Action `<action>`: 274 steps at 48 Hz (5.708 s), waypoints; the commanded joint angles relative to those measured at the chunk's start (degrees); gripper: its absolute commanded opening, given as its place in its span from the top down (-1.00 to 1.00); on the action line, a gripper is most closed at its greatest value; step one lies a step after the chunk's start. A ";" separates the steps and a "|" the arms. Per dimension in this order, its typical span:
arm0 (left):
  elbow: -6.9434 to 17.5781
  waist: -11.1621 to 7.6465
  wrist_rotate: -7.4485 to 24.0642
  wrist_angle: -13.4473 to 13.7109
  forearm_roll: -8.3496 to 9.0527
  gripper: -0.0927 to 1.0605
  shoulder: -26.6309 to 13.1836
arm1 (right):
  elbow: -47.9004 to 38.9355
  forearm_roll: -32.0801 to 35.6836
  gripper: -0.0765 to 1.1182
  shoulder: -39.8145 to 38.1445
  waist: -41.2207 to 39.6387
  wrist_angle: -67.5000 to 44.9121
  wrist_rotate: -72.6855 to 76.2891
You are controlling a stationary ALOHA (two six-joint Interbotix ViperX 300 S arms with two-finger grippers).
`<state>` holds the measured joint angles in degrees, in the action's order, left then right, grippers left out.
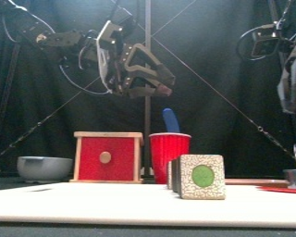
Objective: Place sushi on board then cut the sushi with the knife then place the pieces on the plate
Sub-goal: Place the 4 sushi pieces on the plate
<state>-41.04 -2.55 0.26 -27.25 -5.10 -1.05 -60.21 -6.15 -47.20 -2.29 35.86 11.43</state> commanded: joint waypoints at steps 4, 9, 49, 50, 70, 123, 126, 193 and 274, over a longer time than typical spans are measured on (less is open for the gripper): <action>-0.79 0.53 -0.09 -0.09 -0.62 -0.53 2.29 | 4.04 3.16 -0.34 6.94 -0.88 -11.87 0.00; -2.81 0.53 -0.09 0.62 -0.79 -0.53 4.57 | 5.27 3.34 -0.34 10.55 -1.05 -16.44 -0.09; -9.05 1.85 -0.18 7.73 -2.55 -0.53 5.71 | 19.95 5.80 -0.66 41.48 -1.49 -25.14 -0.26; -9.05 1.85 -0.09 7.91 -2.55 -0.53 5.63 | 20.21 5.80 -0.66 41.84 -1.58 -25.22 -0.26; -9.05 1.85 0.00 9.32 -2.46 -0.53 4.31 | 22.94 5.98 -0.65 47.37 -1.76 -25.05 -0.18; -9.32 1.76 -0.35 10.46 -2.81 -0.53 4.22 | 23.82 7.21 -0.08 46.32 -2.37 -17.05 -0.09; -9.32 1.76 -0.35 10.46 -3.08 -0.53 4.22 | 23.12 7.21 -0.08 43.86 -2.81 -15.21 -0.09; -8.79 3.43 -0.26 10.55 -3.16 -0.53 3.08 | 15.82 7.82 -0.60 36.47 -18.02 -11.95 -0.18; -8.88 3.60 0.00 14.85 -3.52 -0.53 3.08 | 28.39 -0.44 -0.41 55.11 3.96 -21.45 -0.09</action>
<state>-50.89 0.88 0.18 -12.22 -8.53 1.67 -33.13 -6.68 8.96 1.76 14.85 11.34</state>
